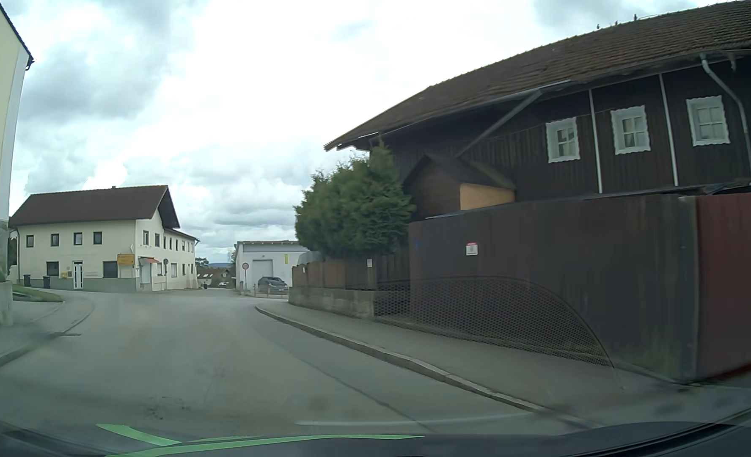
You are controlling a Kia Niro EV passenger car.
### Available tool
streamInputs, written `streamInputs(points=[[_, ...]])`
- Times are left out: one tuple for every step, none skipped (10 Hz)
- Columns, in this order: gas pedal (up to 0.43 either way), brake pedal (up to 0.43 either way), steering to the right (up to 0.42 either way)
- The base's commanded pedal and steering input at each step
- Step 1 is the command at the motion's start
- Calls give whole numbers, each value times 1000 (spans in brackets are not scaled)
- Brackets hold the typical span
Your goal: Follow the waypoints while adhering to traffic rules and regulations
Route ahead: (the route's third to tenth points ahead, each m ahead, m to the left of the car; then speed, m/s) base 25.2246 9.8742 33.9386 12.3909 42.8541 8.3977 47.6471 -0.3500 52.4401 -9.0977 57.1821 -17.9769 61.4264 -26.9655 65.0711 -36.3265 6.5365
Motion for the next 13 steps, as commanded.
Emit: streamInputs(points=[[39,0,-205],[39,0,-201],[39,0,-196],[39,0,-189],[39,0,-182],[39,0,-171],[39,0,-159],[39,0,-149],[39,0,-139],[39,0,-131],[39,0,-118],[39,0,-103],[39,0,-90]])
